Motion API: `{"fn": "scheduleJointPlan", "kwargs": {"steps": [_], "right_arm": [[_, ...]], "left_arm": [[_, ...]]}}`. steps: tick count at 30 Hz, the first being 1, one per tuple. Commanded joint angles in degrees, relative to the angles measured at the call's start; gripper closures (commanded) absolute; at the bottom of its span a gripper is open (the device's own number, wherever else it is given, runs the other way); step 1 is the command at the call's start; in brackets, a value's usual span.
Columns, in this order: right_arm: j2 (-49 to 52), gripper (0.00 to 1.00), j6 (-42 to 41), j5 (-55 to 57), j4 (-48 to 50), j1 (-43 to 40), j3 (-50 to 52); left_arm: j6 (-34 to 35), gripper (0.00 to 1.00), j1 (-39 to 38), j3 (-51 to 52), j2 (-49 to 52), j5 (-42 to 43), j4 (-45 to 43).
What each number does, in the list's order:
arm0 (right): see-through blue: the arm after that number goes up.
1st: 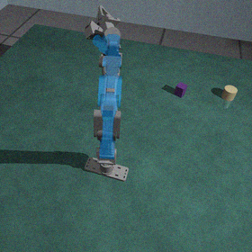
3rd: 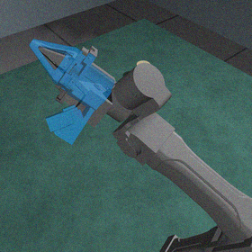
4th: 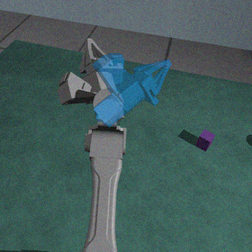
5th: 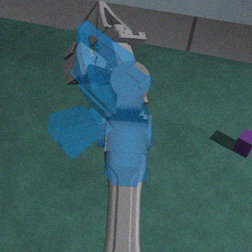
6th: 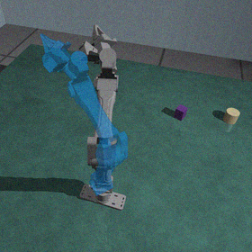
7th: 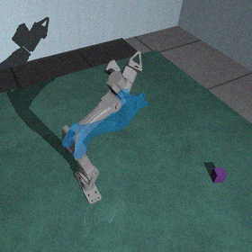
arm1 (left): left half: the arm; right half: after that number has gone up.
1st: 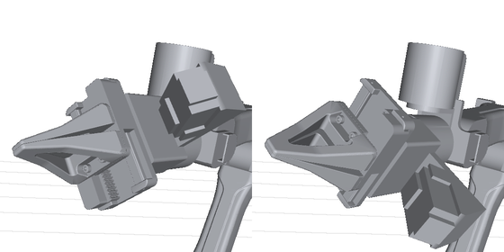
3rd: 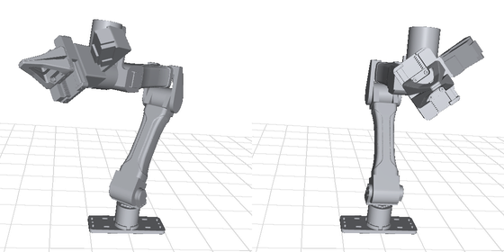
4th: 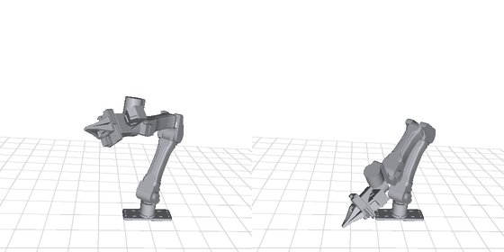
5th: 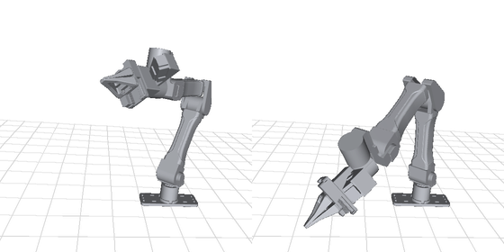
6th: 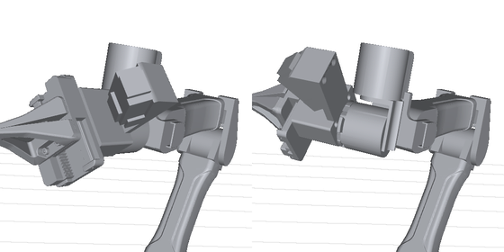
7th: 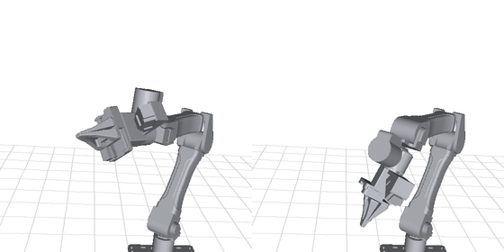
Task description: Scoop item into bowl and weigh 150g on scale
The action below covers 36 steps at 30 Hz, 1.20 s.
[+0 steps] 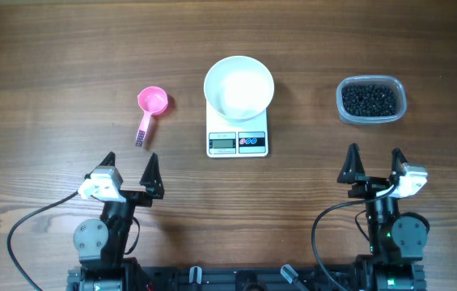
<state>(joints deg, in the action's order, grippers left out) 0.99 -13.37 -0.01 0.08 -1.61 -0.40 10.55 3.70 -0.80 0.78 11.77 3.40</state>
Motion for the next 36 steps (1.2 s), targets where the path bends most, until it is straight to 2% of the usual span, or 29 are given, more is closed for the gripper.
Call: {"fn": "scheduleJointPlan", "kwargs": {"steps": [1, 36], "right_arm": [[-0.6, 0.0, -0.2, -0.1, 0.3, -0.2, 0.1], [-0.6, 0.0, -0.2, -0.1, 0.3, -0.2, 0.1]], "left_arm": [[-1.1, 0.0, -0.4, 0.4, -0.6, -1.0, 0.0], [-1.1, 0.0, -0.4, 0.4, -0.6, -1.0, 0.0]]}}
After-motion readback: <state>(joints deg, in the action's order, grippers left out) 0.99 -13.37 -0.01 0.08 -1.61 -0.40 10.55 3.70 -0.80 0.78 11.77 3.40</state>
